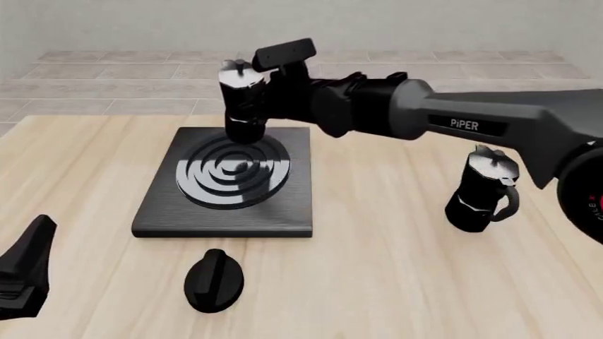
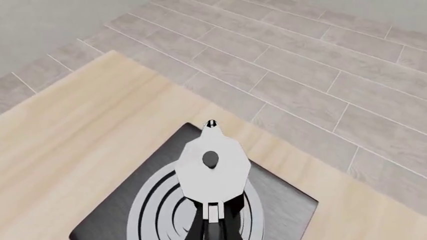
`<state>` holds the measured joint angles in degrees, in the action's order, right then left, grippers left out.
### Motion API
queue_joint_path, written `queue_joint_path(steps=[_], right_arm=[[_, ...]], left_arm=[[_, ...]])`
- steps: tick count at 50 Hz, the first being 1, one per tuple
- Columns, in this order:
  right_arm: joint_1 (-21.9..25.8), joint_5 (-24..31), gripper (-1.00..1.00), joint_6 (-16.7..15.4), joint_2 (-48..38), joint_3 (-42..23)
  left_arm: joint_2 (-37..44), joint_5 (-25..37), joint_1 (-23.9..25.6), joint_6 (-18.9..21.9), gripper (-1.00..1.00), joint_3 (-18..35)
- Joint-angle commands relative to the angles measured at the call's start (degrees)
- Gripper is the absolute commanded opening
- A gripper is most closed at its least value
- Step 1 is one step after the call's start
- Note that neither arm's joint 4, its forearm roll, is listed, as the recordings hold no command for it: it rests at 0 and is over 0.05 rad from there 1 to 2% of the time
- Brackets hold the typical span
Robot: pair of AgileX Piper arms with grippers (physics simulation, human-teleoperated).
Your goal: Put both moka pots on the stove.
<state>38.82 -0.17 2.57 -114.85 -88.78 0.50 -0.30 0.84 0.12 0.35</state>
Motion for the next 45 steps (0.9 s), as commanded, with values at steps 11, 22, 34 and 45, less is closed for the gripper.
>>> queue_joint_path(steps=[11,22,34,45], right_arm=[[0.43,-0.78,-1.00,1.35,-2.16,-4.01],[0.63,-1.26,-1.00,1.34,-3.79,-5.16],[0.25,-1.05,-1.00,0.72,-5.62,-6.44],[0.29,-0.10,-1.00,-1.10,-7.54,-8.04]], left_arm=[[-0.12,0.04,-0.11,-0.21,1.00,-0.05],[0.26,-0.09,0.04,-0.20,1.00,-0.09],[1.70,-1.05,0.10,-0.16,1.00,0.21],[0.70,-0.48,0.00,-0.38,1.00,-0.09]])
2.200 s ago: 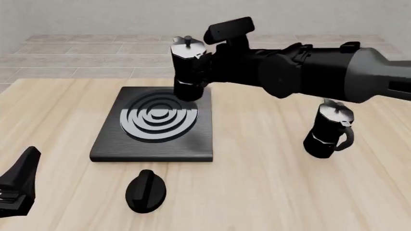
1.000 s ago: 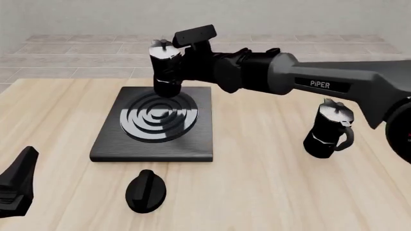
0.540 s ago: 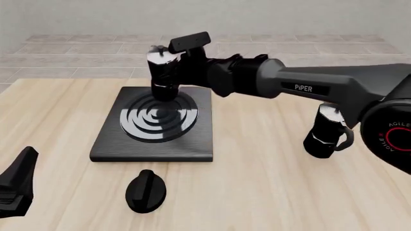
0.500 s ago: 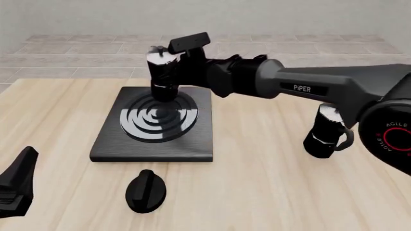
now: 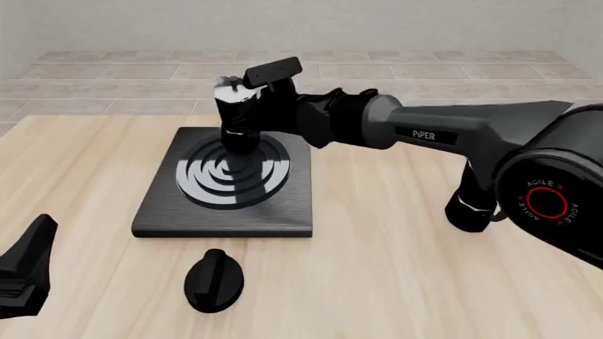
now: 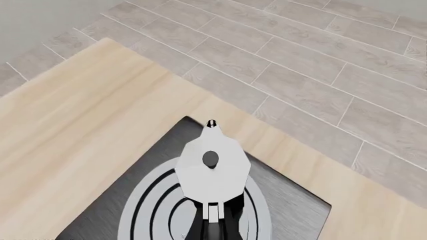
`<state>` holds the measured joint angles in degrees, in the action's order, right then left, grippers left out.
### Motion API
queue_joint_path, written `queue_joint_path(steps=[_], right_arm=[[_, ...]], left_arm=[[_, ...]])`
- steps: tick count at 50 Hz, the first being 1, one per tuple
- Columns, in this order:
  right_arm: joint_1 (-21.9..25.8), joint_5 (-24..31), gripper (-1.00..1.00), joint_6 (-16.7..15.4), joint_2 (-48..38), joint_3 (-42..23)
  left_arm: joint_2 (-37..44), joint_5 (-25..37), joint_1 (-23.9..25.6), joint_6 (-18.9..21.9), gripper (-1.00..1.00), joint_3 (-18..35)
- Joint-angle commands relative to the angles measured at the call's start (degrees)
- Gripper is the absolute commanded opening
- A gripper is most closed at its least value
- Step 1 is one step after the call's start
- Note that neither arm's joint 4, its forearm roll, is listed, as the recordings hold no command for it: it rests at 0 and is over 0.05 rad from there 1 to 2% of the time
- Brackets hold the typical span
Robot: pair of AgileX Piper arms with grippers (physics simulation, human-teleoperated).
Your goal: Put both moka pots on the stove.
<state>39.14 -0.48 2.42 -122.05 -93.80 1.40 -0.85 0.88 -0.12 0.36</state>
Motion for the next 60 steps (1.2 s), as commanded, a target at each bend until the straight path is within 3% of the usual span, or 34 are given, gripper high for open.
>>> queue_joint_path(steps=[1,21,48,49,60], right_arm=[[0.01,0.30,-1.00,-1.31,-0.47,-3.14],[0.05,1.22,-1.00,-2.55,-2.52,-4.70],[0.23,2.84,-1.00,-1.15,-4.03,-6.15],[0.19,2.85,1.00,-1.24,-3.95,-6.11],[1.04,3.00,1.00,-1.12,-3.48,-5.57]], left_arm=[[-0.22,0.15,-0.06,-0.12,1.00,-0.01],[-0.21,0.13,-0.14,-0.49,1.00,0.08],[-0.20,0.17,-0.10,-0.47,1.00,0.00],[-0.25,0.19,-0.08,-0.44,1.00,-0.03],[-0.55,0.23,-0.11,-0.27,1.00,-0.18]])
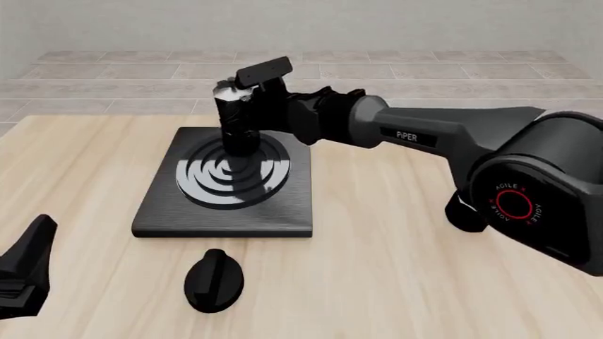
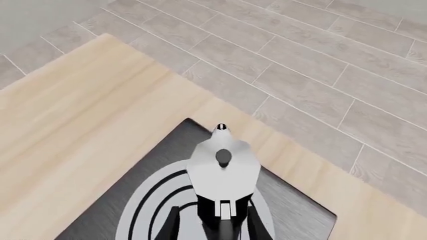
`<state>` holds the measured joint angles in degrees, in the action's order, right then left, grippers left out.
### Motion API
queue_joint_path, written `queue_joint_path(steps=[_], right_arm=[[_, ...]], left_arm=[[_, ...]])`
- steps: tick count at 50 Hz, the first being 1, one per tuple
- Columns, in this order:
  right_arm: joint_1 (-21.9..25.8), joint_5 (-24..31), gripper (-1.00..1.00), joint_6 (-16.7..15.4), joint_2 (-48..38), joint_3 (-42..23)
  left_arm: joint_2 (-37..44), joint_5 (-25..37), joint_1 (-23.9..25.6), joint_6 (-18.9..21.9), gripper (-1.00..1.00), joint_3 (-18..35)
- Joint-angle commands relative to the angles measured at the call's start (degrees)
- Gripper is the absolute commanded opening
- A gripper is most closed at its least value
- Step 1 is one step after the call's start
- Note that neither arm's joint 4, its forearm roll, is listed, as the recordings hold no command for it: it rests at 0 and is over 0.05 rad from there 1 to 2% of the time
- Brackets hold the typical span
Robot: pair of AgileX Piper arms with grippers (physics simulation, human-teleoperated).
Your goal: Put both moka pots on the stove.
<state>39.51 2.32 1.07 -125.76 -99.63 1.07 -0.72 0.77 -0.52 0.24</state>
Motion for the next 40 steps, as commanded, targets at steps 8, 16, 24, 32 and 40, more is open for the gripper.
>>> queue_joint_path(steps=[8,16,24,32,40], right_arm=[[1.02,0.01,1.00,0.12,1.07,1.10],[1.31,0.12,1.00,-0.15,3.21,2.80],[1.28,0.06,1.00,-0.87,5.84,5.52],[1.23,0.30,1.00,-1.52,8.03,7.51],[1.75,0.41,1.00,-2.04,11.14,10.77]], left_arm=[[-0.30,0.15,0.01,0.22,1.00,-0.05],[-0.40,0.23,-0.01,0.28,1.00,-0.04],[-0.40,0.14,-0.01,0.42,1.00,-0.11],[-0.27,0.26,0.01,0.56,1.00,0.19],[-0.50,0.19,0.04,0.84,1.00,-0.03]])
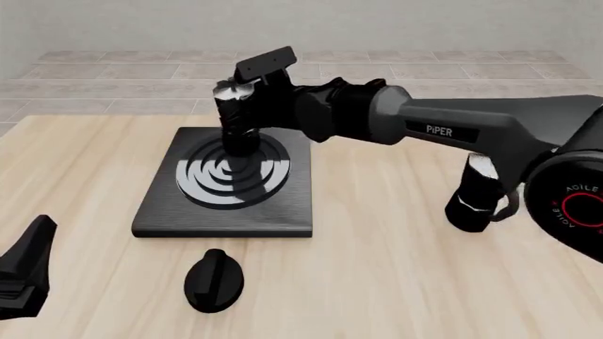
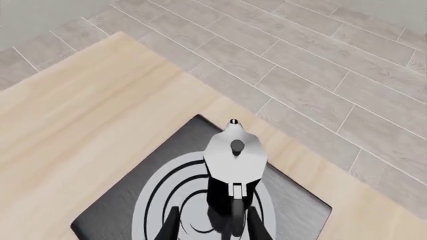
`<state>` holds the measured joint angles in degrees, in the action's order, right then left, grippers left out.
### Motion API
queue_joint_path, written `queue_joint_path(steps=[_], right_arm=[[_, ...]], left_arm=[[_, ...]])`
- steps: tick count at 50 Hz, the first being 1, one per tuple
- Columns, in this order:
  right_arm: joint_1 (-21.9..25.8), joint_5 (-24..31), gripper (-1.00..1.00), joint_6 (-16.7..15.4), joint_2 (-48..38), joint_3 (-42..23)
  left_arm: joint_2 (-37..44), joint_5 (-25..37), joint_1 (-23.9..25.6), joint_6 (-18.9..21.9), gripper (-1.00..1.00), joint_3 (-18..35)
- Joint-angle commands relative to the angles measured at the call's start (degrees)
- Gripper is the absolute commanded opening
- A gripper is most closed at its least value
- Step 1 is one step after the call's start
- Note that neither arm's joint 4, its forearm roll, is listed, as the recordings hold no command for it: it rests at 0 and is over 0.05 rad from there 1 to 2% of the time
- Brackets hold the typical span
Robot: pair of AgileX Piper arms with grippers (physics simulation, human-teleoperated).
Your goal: Put both moka pots on the stove.
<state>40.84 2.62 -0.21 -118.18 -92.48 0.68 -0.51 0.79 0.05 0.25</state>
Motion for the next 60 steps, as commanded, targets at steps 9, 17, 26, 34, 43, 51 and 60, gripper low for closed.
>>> queue_joint_path(steps=[9,17,26,34,43,51,60], right_arm=[[1.52,-0.70,1.00,-0.91,7.84,8.20],[2.25,-1.25,1.00,-0.71,11.68,11.97],[2.87,-1.18,1.00,-0.60,16.49,15.62],[3.36,-0.95,1.00,-1.02,20.35,17.94],[3.78,-1.60,1.00,-0.19,25.93,21.62],[3.05,-2.55,1.00,-0.10,30.69,25.08],[1.56,-3.38,1.00,0.51,35.07,28.47]], left_arm=[[0.00,0.07,-0.07,0.64,1.00,0.13],[0.13,-0.13,0.01,0.67,1.00,-0.09],[0.48,-0.45,0.22,0.85,1.00,-0.12],[0.83,-0.79,0.35,0.95,1.00,-0.11],[0.23,-0.33,0.22,0.91,1.00,-0.04],[0.01,-0.14,0.69,1.60,1.00,-0.08],[-0.07,-0.07,0.77,1.75,1.00,-0.13]])
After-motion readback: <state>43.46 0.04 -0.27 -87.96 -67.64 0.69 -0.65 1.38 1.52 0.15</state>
